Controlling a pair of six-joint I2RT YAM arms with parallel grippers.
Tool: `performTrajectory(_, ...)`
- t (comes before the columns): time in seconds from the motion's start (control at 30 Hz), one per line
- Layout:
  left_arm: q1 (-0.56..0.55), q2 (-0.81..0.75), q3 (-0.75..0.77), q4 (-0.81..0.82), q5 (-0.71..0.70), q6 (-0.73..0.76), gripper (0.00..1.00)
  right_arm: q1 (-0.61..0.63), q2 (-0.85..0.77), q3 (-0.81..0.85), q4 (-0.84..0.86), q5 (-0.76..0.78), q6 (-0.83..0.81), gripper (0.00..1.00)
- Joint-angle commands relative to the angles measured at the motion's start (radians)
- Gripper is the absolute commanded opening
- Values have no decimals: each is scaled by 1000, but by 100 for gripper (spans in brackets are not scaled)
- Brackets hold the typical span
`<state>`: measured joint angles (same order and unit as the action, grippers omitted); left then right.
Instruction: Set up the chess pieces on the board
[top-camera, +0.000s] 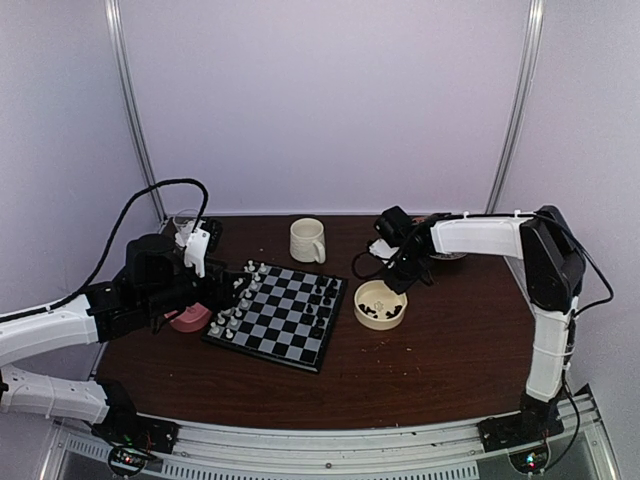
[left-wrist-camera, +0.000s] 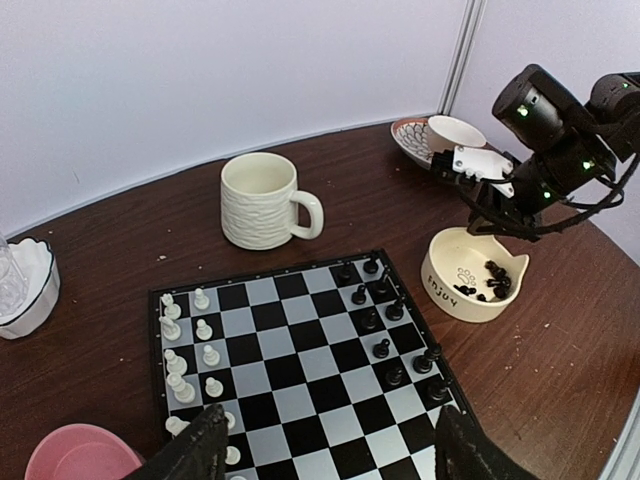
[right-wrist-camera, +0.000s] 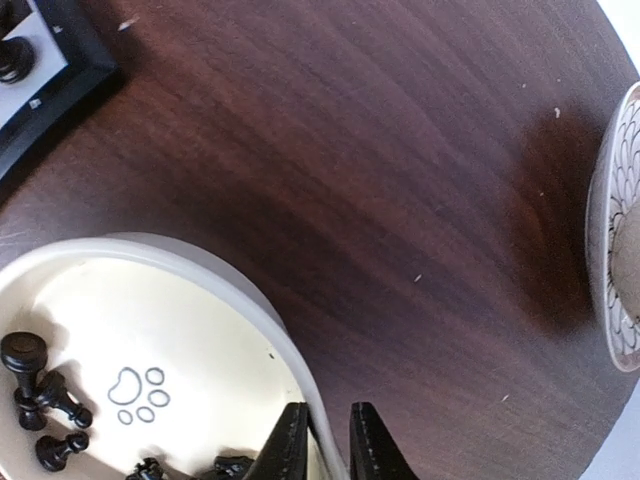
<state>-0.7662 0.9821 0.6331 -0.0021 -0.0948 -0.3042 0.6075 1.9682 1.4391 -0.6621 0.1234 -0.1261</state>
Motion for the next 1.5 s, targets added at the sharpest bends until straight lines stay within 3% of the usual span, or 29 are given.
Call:
performTrajectory(0.0,-5,1,31,25,-2,10,71,-28,48,68,-33,102,-32,18)
performTrajectory(0.37,-6,13,32,28,0,11,71,7,-226,-61,26,109,43,40)
performTrajectory(0.47,-7,15,34,26,0,11,71,42,-266,-97,53,54,53,38)
performTrajectory(0.57,-6,12,32,25,-5,13,71,54,-236,-92,48,-20,87,33)
performTrajectory(0.7,-6,9,31,25,-11,16,71,54,-150,-64,23,-82,174,34)
performTrajectory(1.0,-7,12,35,21,-14,19,71,44,-12,7,-57,-80,356,36)
performTrajectory(1.47,-7,5,37,16,-4,15,71,38,-25,8,-67,-87,358,36)
